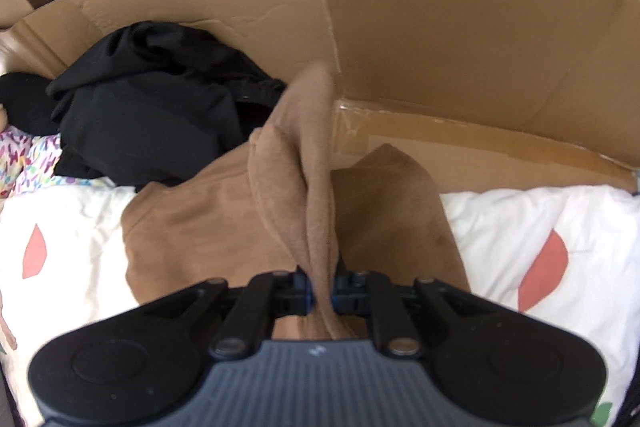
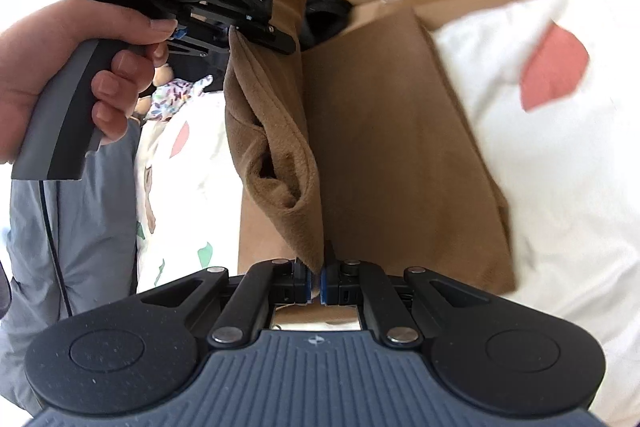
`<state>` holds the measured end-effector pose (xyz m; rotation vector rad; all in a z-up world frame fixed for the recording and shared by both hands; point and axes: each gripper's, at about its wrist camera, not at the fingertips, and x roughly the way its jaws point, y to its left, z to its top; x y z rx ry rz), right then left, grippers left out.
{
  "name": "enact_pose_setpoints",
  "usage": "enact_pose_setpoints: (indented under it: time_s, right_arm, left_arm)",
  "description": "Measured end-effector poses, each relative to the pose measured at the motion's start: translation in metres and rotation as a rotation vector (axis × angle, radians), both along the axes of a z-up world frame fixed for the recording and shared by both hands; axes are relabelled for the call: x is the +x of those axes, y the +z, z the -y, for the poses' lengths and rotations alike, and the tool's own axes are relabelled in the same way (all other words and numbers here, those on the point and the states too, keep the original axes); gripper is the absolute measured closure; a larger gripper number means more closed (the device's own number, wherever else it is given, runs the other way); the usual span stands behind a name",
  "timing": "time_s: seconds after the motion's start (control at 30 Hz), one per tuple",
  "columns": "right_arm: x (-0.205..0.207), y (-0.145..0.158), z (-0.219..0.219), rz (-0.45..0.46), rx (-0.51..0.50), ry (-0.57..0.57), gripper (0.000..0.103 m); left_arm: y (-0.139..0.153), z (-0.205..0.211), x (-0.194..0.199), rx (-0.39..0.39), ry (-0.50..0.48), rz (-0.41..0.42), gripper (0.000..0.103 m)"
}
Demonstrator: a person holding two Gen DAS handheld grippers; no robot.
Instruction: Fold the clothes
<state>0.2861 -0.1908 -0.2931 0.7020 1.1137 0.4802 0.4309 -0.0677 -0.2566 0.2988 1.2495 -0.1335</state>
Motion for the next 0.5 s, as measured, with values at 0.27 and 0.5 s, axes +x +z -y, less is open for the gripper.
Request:
enact_pose_setpoints:
  time_s: [0.27, 0.5]
  right_arm:
    - [-0.004, -0.021, 0.017, -0.036, -0.044, -0.002, 0.099]
    - [-0.009, -0.032, 0.03, -0.062, -0.052, -0.008, 0.099]
  left_arm:
    - [-0.023, 0.024, -0.003, 0.037, 0.011, 0.018, 0.083]
    - [-0.019, 0.047, -0.011, -0.034, -0.059, 0.034, 0.074]
